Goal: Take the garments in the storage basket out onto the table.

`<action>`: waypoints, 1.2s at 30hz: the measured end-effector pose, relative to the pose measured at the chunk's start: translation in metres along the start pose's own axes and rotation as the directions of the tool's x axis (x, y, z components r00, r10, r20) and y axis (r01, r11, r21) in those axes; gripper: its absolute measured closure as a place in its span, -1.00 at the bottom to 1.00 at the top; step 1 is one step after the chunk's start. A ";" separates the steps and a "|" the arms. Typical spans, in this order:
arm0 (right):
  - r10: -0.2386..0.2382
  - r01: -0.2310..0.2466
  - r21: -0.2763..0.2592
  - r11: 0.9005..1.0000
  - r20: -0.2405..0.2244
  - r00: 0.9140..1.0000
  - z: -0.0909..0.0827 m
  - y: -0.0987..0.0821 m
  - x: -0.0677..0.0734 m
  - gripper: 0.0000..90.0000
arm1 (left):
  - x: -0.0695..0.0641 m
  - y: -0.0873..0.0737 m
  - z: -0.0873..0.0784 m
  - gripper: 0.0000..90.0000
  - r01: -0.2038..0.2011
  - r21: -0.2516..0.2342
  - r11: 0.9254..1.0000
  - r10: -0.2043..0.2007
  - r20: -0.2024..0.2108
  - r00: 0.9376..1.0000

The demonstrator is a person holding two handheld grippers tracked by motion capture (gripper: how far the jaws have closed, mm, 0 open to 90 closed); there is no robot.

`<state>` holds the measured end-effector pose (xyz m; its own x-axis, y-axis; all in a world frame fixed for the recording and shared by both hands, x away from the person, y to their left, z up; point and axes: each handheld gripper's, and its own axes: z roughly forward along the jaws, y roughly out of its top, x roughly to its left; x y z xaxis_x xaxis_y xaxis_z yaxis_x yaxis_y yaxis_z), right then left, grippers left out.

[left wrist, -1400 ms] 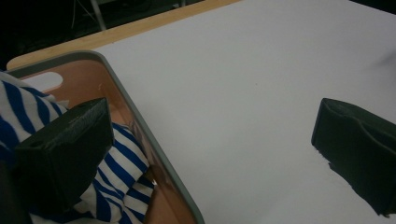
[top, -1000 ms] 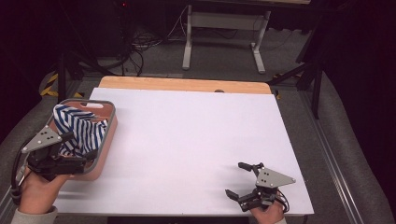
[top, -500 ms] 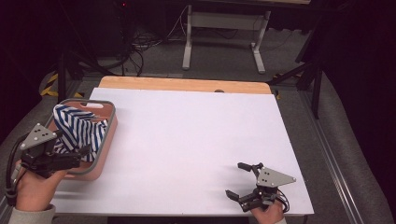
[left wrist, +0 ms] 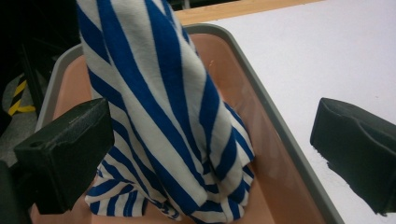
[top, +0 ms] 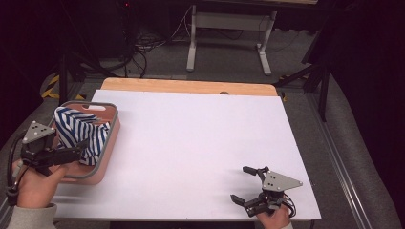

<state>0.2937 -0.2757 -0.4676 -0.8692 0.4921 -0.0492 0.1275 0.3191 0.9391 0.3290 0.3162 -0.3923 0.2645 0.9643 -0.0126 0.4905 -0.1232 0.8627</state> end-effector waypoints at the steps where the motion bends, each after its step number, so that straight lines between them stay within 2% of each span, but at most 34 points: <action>1: 0.001 -0.001 -0.001 1.000 0.000 1.000 0.000 0.000 0.000 -0.99 | 0.000 0.000 0.000 -0.99 0.000 0.000 1.000 0.000 0.000 1.000; 3: 0.004 -0.004 0.001 1.000 -0.004 1.000 0.001 -0.001 -0.001 -0.99 | 0.002 0.004 0.004 -0.99 0.001 0.003 1.000 -0.001 -0.013 1.000; 9: 0.002 -0.002 -0.002 1.000 -0.003 1.000 0.000 0.000 -0.001 -0.99 | 0.014 0.009 0.013 -0.99 0.048 0.000 0.999 -0.048 -0.005 0.999; 14: 0.004 -0.004 -0.001 1.000 -0.007 1.000 0.001 0.000 0.000 -0.99 | 0.021 0.010 0.018 -0.96 0.064 0.005 0.998 -0.064 0.002 0.998; 17: 0.003 -0.003 0.000 1.000 -0.006 1.000 0.001 -0.001 -0.001 -0.99 | 0.028 0.010 0.024 -0.93 0.087 0.011 0.996 -0.087 0.018 0.996; 23: 0.005 -0.005 0.001 1.000 -0.006 1.000 0.001 -0.001 -0.001 -0.99 | 0.033 0.010 0.032 -0.81 0.094 0.033 0.995 -0.096 0.042 0.995; 27: 0.005 -0.005 0.001 1.000 -0.009 1.000 0.001 -0.001 -0.001 -0.99 | 0.039 0.010 0.036 -0.68 0.106 0.060 0.993 -0.109 0.053 0.993; 30: 0.005 -0.005 0.001 1.000 -0.008 1.000 0.001 -0.001 -0.001 -0.99 | 0.043 0.009 0.037 -0.48 0.117 0.075 0.990 -0.123 0.074 0.990; 33: 0.001 -0.001 0.004 1.000 -0.004 1.000 0.002 -0.001 -0.001 -0.99 | 0.044 0.009 0.037 -0.27 0.105 0.086 0.991 -0.112 0.078 0.991; 35: 0.000 0.000 0.004 1.000 -0.003 1.000 0.002 -0.001 0.000 -0.99 | 0.045 0.008 0.036 -0.09 0.099 0.090 0.991 -0.106 0.077 0.991; 36: 0.000 0.000 0.004 1.000 -0.003 1.000 0.002 -0.001 0.000 -0.99 | 0.045 0.008 0.036 0.07 0.096 0.092 0.991 -0.104 0.078 0.992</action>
<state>0.2947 -0.2749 -0.4688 -0.8706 0.4896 -0.0477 0.1297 0.3221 0.9378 0.3748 0.3503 -0.4040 0.2759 0.9508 -0.1412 0.5881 -0.0508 0.8072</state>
